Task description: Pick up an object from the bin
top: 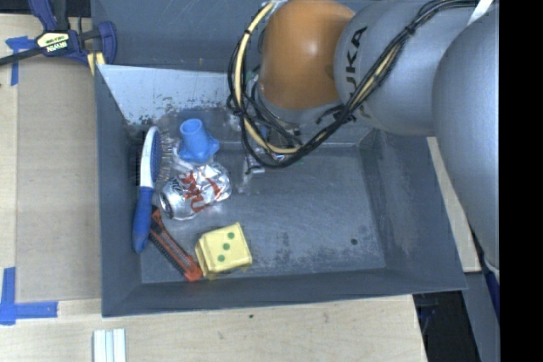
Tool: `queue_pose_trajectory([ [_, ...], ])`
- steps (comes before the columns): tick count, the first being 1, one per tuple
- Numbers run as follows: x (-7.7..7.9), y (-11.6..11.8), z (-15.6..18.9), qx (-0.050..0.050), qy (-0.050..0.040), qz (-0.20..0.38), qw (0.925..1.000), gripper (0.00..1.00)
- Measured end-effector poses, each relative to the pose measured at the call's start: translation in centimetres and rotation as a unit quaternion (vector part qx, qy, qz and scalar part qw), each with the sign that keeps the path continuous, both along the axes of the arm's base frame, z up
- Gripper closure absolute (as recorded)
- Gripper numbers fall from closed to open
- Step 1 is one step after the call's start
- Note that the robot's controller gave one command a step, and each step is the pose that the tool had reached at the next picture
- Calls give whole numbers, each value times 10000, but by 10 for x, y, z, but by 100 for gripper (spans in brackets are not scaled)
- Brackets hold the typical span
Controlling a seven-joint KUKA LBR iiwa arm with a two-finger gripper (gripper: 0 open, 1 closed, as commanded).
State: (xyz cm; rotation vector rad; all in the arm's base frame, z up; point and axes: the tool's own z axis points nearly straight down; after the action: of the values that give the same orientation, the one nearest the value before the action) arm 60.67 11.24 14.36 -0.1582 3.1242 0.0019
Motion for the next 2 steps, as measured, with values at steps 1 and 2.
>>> queue_pose_trajectory([
  [1,-62,29,-56,20,9,-975,9952,0],
  [2,-32,32,-68,14,-102,-198,9998,100],
])
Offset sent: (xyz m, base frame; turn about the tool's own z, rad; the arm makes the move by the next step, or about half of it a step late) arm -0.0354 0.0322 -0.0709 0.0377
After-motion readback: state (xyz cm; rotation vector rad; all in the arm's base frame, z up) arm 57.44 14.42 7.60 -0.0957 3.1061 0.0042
